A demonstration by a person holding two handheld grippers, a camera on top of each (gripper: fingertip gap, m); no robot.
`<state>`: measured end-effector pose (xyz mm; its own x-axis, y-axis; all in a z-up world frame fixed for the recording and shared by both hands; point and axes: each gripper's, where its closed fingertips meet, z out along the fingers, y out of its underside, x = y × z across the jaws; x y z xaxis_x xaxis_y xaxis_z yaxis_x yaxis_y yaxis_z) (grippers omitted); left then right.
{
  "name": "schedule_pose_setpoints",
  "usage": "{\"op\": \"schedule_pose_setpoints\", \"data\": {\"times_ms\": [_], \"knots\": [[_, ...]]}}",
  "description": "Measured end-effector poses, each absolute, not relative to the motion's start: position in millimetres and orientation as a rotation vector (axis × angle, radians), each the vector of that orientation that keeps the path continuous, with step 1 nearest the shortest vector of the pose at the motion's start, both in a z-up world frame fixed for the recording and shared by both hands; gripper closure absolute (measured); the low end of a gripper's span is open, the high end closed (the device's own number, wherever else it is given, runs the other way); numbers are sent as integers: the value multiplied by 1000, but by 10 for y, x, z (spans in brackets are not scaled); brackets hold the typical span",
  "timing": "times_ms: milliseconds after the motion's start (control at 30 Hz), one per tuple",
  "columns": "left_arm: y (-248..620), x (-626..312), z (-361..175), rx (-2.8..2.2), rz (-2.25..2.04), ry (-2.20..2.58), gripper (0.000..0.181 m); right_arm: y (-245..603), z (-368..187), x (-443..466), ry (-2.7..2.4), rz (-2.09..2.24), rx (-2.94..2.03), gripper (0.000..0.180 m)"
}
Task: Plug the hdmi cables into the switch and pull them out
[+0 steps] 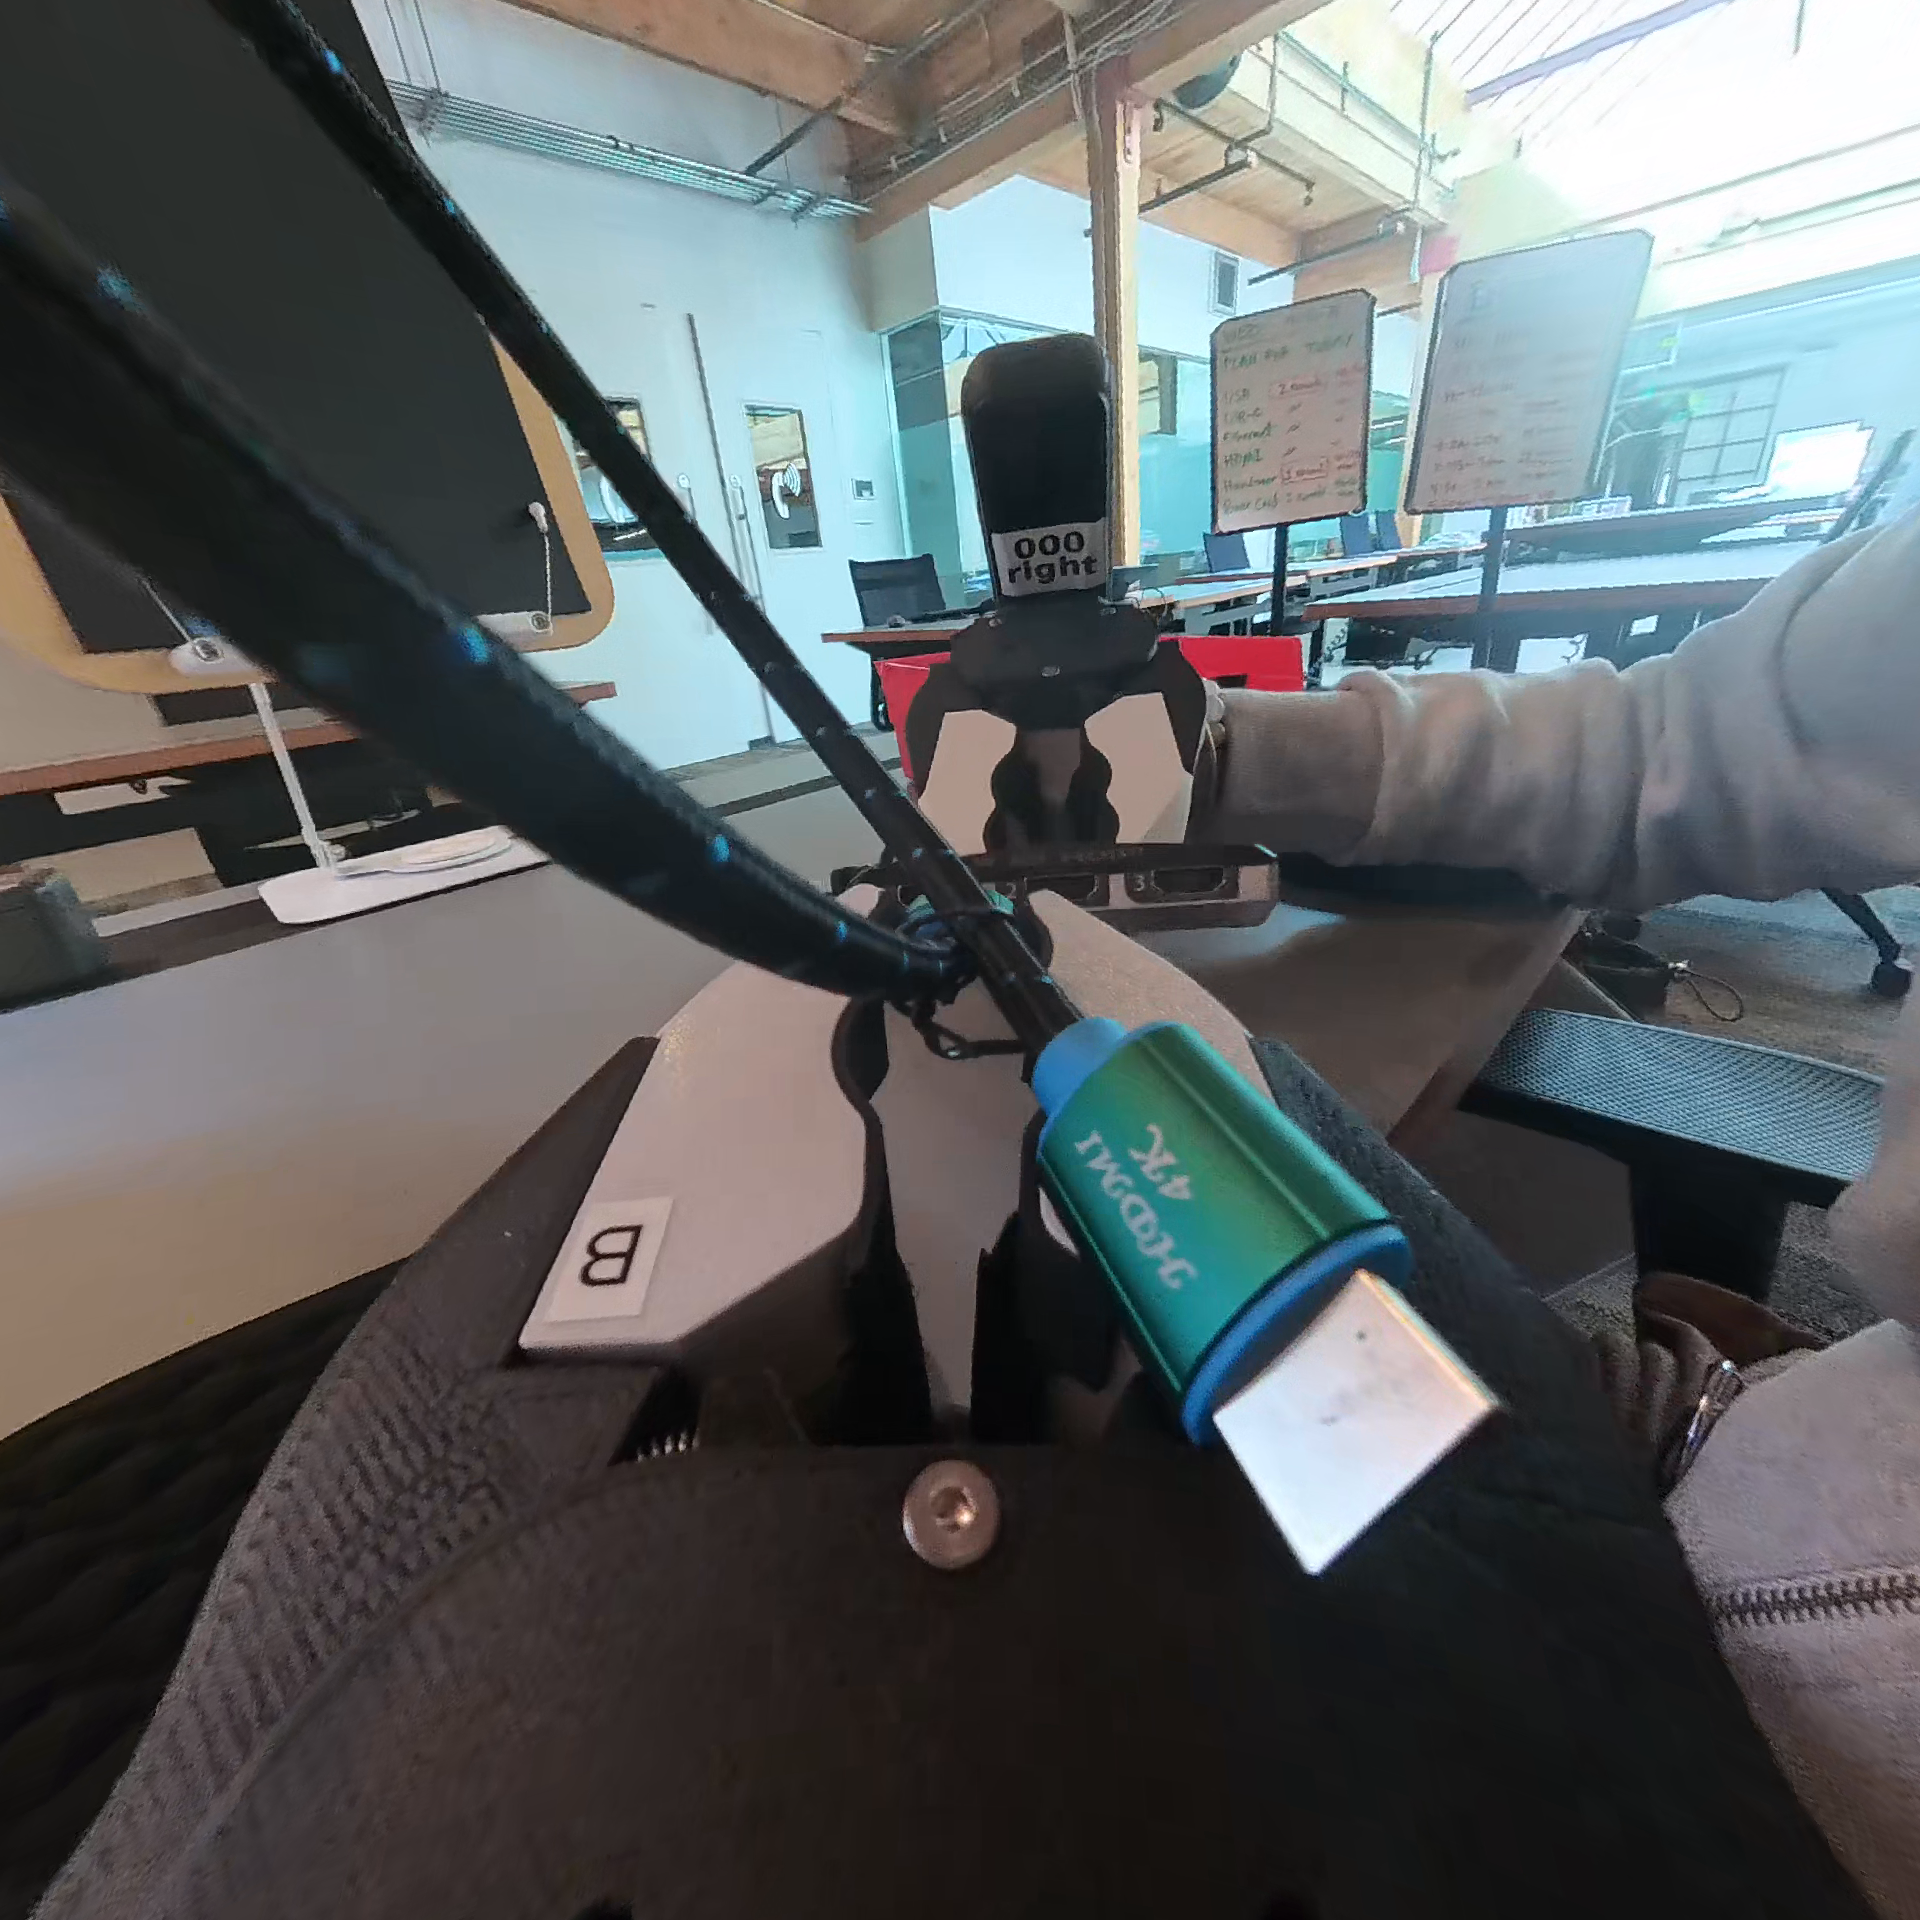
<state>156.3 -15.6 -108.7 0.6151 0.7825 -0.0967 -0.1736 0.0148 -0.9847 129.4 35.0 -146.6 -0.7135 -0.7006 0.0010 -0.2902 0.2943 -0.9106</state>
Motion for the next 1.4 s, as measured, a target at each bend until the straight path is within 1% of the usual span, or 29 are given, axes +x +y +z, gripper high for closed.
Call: {"op": "schedule_pose_setpoints", "data": {"times_ms": [433,700,767,833,867,967,1133,1267,1367,1400], "knots": [[-205,1478,-1178,-1423,877,-629,158,313,-1544,1325,2231,-1414,-961,143],[-171,1498,-1172,-1414,827,-615,159,291,-1518,1346,2216,-1478,-1007,143],[-163,1528,-1106,-1346,764,-610,158,288,-1457,1382,2182,-1508,-1015,143],[-149,1516,-1178,-1394,697,-640,158,295,-1477,1402,2191,-1488,-1036,143],[-153,1510,-1212,-1419,701,-642,158,291,-1510,1403,2204,-1478,-1048,143],[-139,1549,-1083,-1315,695,-615,158,277,-1456,1464,2126,-1513,-1012,143],[-200,1456,-1168,-1372,714,-681,159,243,-1470,1368,2178,-1519,-981,143],[-339,1402,-1128,-1290,692,-758,127,145,-1403,1105,2263,-1634,-853,143],[-624,1354,-1119,-1244,776,-851,121,136,-1502,747,2427,-1646,-672,143],[-720,1344,-1135,-1257,813,-877,121,133,-1566,657,2485,-1622,-620,143]]}}
